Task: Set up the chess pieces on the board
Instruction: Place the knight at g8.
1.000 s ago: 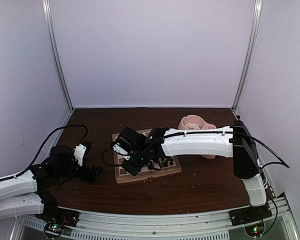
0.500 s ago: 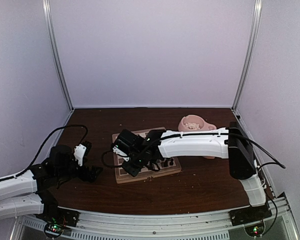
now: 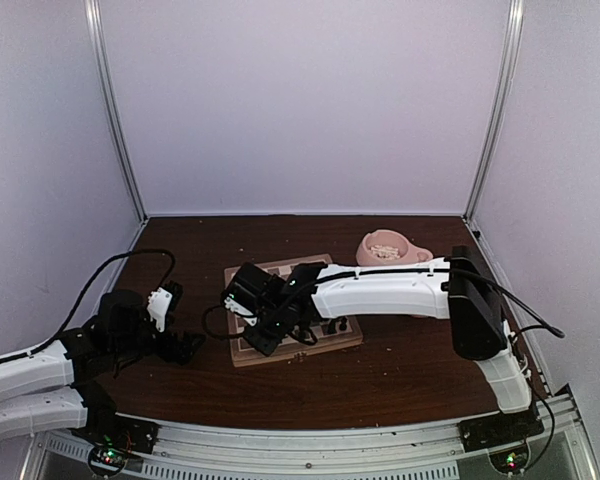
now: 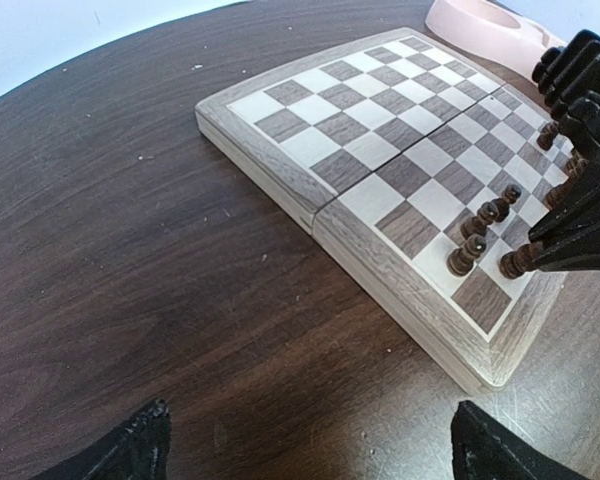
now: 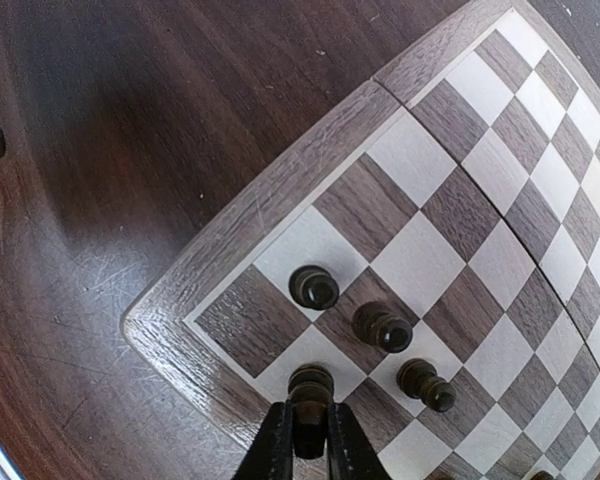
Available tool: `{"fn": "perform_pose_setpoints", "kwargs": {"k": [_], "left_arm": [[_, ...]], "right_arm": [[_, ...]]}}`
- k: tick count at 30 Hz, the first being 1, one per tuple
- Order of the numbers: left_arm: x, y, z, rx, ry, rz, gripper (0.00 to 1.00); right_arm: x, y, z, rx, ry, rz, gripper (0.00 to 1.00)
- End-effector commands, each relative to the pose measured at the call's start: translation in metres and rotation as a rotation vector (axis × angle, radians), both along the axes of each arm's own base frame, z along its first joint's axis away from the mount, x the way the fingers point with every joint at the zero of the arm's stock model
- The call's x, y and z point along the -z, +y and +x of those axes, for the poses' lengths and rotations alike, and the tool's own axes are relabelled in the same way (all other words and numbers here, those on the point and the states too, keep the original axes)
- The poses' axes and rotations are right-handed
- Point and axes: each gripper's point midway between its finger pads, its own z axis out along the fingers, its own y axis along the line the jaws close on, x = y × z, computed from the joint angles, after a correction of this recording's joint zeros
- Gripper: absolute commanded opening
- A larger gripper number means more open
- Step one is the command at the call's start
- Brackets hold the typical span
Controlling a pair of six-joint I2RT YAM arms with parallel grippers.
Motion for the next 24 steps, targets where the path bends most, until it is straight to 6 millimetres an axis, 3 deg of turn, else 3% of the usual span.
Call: {"fn": "perform_pose_setpoints", "kwargs": {"k": [1, 6, 10, 16, 20, 24], "left_arm": [[-0.019, -0.007, 0.005, 0.009, -0.052, -0.046, 0.98], [-0.018, -0.006, 0.006, 0.006, -0.051, -0.043, 0.98], [-0.018, -0.006, 0.005, 0.007, -0.05, -0.044, 0.98], [-0.018, -0.007, 0.005, 0.009, -0.05, -0.045, 0.98], [-0.019, -0.006, 0.005, 0.007, -0.052, -0.045, 0.98], [-0.019, -0.007, 0.005, 0.007, -0.051, -0.046, 0.97]], "right_arm": [[-0.001, 0.004, 0.003, -0.003, -0.005, 0.003, 0.16], [-0.005, 0.004, 0.002, -0.003, -0.008, 0.004, 0.33], [-0.016, 0.005, 0.003, -0.01, -0.015, 0.02, 0.36], [-0.068, 0.001, 0.002, -0.016, -0.058, 0.087, 0.36], [-0.106, -0.02, 0.007, -0.008, -0.153, 0.097, 0.36], [-0.135, -0.06, 0.021, 0.058, -0.288, 0.043, 0.36]]}}
